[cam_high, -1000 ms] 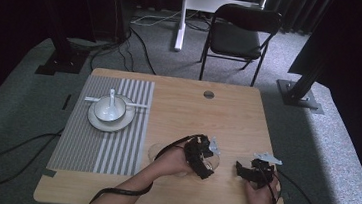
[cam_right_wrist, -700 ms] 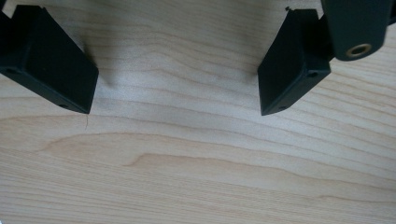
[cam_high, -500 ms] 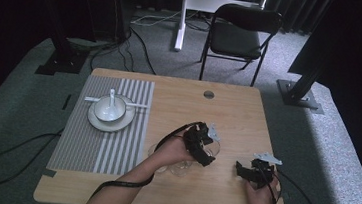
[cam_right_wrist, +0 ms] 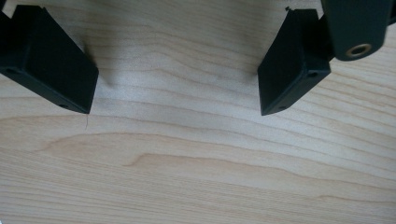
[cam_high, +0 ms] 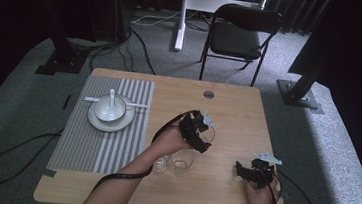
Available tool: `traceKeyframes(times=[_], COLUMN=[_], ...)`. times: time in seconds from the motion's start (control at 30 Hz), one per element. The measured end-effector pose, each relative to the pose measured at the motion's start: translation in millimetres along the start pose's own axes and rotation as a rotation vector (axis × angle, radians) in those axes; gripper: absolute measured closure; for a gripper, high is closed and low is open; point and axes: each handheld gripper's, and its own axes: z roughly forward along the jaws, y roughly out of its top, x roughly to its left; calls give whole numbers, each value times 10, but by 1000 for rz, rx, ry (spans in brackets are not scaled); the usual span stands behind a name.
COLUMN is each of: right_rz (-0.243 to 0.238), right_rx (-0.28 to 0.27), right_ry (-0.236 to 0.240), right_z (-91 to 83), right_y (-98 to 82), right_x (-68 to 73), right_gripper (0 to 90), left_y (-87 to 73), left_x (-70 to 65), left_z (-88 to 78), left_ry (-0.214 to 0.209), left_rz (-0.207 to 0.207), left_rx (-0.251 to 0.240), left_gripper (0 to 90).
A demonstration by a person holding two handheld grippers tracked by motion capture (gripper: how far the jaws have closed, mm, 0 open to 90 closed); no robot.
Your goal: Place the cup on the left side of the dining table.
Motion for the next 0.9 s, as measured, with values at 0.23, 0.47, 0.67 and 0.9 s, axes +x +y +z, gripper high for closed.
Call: traceKeyframes(times=[0.23, 0.47, 0.67, 0.9], right_rz=[0, 0, 0, 1], right_rx=[0, 0, 0, 1], right_ry=[0, -1, 0, 0], right_z=[0, 0, 0, 0], right_y=[0, 0, 0, 0], right_x=[0, 0, 0, 1], right_gripper=[118, 118, 118, 118], left_y=[-73, -196, -347, -483], left_x=[107, 228, 360, 447], left_z=[-53, -126, -253, -373], left_ry=[38, 63, 97, 118], left_rz=[-25, -53, -99, -132], left_rx=[6, 20, 17, 11], left_gripper=[188, 188, 188, 188])
